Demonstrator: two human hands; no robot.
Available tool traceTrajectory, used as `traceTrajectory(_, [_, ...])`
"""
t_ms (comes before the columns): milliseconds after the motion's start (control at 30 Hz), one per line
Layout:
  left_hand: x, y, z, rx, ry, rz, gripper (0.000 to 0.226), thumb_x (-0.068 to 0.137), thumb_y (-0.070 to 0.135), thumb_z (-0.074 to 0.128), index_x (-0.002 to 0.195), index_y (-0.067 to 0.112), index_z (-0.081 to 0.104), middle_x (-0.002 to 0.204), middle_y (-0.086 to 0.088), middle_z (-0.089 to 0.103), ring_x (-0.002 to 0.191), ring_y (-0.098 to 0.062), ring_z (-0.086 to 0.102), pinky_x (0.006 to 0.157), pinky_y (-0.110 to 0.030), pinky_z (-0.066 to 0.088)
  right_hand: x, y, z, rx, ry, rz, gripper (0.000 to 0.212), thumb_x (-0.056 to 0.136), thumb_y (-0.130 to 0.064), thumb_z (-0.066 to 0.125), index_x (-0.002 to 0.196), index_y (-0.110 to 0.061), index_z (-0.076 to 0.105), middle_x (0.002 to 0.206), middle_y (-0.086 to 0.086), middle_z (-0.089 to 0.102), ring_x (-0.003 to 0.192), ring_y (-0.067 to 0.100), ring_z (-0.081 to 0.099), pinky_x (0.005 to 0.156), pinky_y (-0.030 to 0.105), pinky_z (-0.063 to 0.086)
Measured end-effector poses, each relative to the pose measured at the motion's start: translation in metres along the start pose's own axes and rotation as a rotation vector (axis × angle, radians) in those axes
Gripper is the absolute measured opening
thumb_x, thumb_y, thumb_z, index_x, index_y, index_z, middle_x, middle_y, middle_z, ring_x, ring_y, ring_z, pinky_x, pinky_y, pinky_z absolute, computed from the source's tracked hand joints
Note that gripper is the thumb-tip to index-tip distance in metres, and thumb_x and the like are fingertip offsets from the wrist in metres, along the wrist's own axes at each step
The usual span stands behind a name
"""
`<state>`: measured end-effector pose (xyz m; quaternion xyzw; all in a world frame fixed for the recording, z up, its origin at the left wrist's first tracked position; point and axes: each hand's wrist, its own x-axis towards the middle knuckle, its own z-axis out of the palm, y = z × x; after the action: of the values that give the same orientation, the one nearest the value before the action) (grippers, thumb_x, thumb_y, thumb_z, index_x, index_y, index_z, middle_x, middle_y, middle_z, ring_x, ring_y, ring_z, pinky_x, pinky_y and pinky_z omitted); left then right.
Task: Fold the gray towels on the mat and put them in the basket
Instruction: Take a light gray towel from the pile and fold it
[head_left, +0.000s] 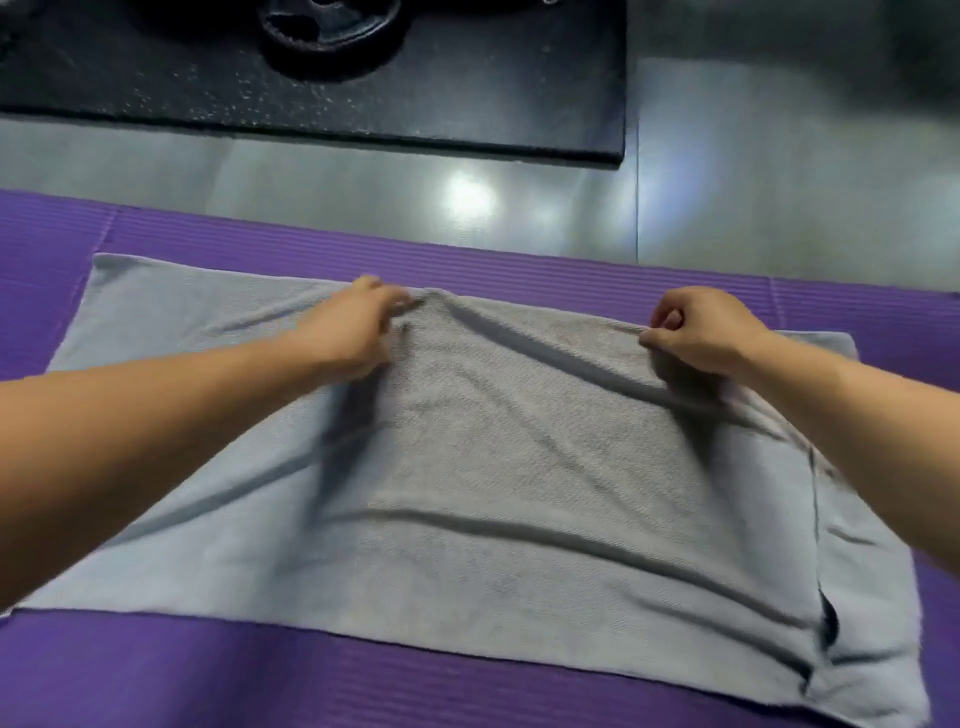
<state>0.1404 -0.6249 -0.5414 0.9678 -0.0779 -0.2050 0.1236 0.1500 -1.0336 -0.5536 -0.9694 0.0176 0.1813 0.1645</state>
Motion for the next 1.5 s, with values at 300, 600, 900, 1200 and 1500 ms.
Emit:
traceTrajectory(300, [0.048, 0.057, 0.023, -0.051, 0.185, -0.141, 0.032, 0.102, 0.040, 0.055, 0.127, 0.024, 0.065, 0.134, -0.010, 0.049, 0.117, -0.035, 0.057, 0.101, -0.045, 0.047, 0.015, 0.030, 0.000, 0.133, 0.179, 0.020, 0.019, 0.089, -0.040, 0.070, 0.093, -0.022, 0.065, 0.093, -0.001, 0.066, 0.093, 0.025, 0.058, 0.093, 0.044, 0.047])
traceTrajectory(600, [0.077, 0.111, 0.025, -0.068, 0.142, -0.072, 0.006, 0.093, 0.026, 0.071, 0.090, 0.028, 0.067, 0.108, -0.007, 0.067, 0.098, -0.031, 0.064, 0.083, -0.039, 0.053, 0.003, 0.088, -0.025, 0.081, 0.140, 0.100, 0.017, 0.085, -0.043, 0.073, 0.090, -0.028, 0.067, 0.092, -0.010, 0.070, 0.101, 0.022, 0.062, 0.092, 0.041, 0.031])
traceTrajectory(900, [0.049, 0.175, 0.052, -0.029, 0.236, -0.161, 0.039, 0.096, 0.036, 0.053, 0.130, 0.016, 0.056, 0.134, -0.019, 0.044, 0.121, -0.042, 0.049, 0.101, -0.054, 0.044, -0.011, 0.126, -0.022, 0.126, 0.373, 0.188, 0.022, 0.089, -0.046, 0.066, 0.101, -0.028, 0.069, 0.102, -0.003, 0.069, 0.110, 0.029, 0.059, 0.093, 0.043, 0.033])
traceTrajectory(1200, [0.003, 0.232, 0.118, 0.149, -0.085, -0.044, 0.084, 0.091, 0.080, 0.024, 0.158, 0.043, -0.008, 0.164, -0.007, -0.031, 0.150, -0.031, -0.032, 0.115, -0.073, -0.009, -0.038, 0.198, -0.046, 0.272, 0.193, 0.368, 0.037, 0.078, -0.053, 0.075, 0.094, -0.020, 0.069, 0.101, 0.005, 0.071, 0.099, 0.028, 0.066, 0.089, 0.037, 0.053])
traceTrajectory(1500, [-0.011, 0.256, 0.135, 0.156, -0.049, -0.072, 0.082, 0.094, 0.075, 0.018, 0.158, 0.038, -0.017, 0.163, -0.008, -0.034, 0.149, -0.030, -0.034, 0.113, -0.074, -0.009, -0.036, 0.192, -0.037, 0.348, 0.324, 0.382, 0.037, 0.089, -0.042, 0.066, 0.115, -0.016, 0.060, 0.115, 0.005, 0.065, 0.110, 0.029, 0.060, 0.090, 0.038, 0.046])
